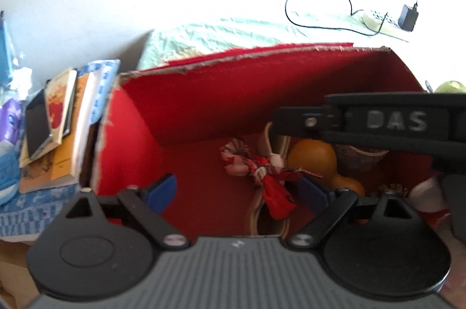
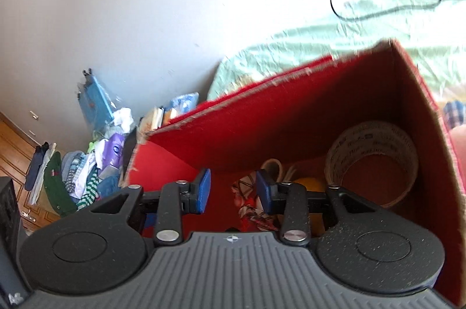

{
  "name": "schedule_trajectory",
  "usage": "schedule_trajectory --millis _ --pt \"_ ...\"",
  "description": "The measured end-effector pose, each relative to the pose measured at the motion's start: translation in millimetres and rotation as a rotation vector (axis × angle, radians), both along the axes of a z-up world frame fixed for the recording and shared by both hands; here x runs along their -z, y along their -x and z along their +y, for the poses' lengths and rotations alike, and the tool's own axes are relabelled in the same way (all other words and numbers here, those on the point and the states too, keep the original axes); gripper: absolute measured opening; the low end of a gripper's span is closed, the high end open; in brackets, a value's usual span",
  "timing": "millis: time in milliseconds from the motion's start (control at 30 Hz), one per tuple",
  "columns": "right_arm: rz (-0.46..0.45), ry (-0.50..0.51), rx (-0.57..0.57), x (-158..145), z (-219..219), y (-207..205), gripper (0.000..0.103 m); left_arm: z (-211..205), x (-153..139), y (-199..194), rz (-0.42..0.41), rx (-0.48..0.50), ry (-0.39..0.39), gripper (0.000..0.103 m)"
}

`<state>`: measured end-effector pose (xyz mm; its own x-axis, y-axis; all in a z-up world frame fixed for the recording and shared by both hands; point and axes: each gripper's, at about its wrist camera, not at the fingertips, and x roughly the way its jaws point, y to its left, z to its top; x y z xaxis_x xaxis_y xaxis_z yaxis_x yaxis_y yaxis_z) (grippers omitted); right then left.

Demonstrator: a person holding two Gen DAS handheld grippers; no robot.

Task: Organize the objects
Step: 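Open the right gripper and withdraw it up from the box, then move the right gripper to the red patterned gift box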

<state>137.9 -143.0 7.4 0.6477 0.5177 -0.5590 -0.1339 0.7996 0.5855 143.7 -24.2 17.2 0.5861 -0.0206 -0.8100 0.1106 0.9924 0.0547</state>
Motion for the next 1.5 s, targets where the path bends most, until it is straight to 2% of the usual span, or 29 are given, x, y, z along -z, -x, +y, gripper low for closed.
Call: schedule_trajectory --millis 133,367,700,767,833,900,1100,1500 --pt "-0.088 0.027 0.009 -20 2 20 0.039 7 -16 15 -0.021 -0.011 0.026 0.092" --pt "-0.177 0.03 0.006 -40 2 44 0.043 14 -33 40 -0.049 -0.026 0.057 0.095" --pt "-0.233 -0.002 -0.032 -45 8 88 0.043 23 -46 81 -0.069 -0.076 0.023 0.095" --pt "-0.246 -0.013 -0.04 -44 8 95 0.045 24 -47 88 -0.07 -0.087 0.017 0.095" --pt "-0.253 -0.026 -0.057 -43 9 103 0.051 26 -47 94 -0.068 -0.097 0.011 0.095" --pt "-0.261 -0.032 -0.073 -40 11 110 0.052 28 -45 99 -0.063 -0.107 0.006 0.095" --pt "-0.227 -0.092 -0.155 -32 13 124 0.052 31 -37 114 -0.04 -0.133 -0.022 0.095" --pt "-0.102 -0.123 -0.204 -10 26 132 0.054 35 -17 135 -0.004 -0.129 -0.048 0.095"
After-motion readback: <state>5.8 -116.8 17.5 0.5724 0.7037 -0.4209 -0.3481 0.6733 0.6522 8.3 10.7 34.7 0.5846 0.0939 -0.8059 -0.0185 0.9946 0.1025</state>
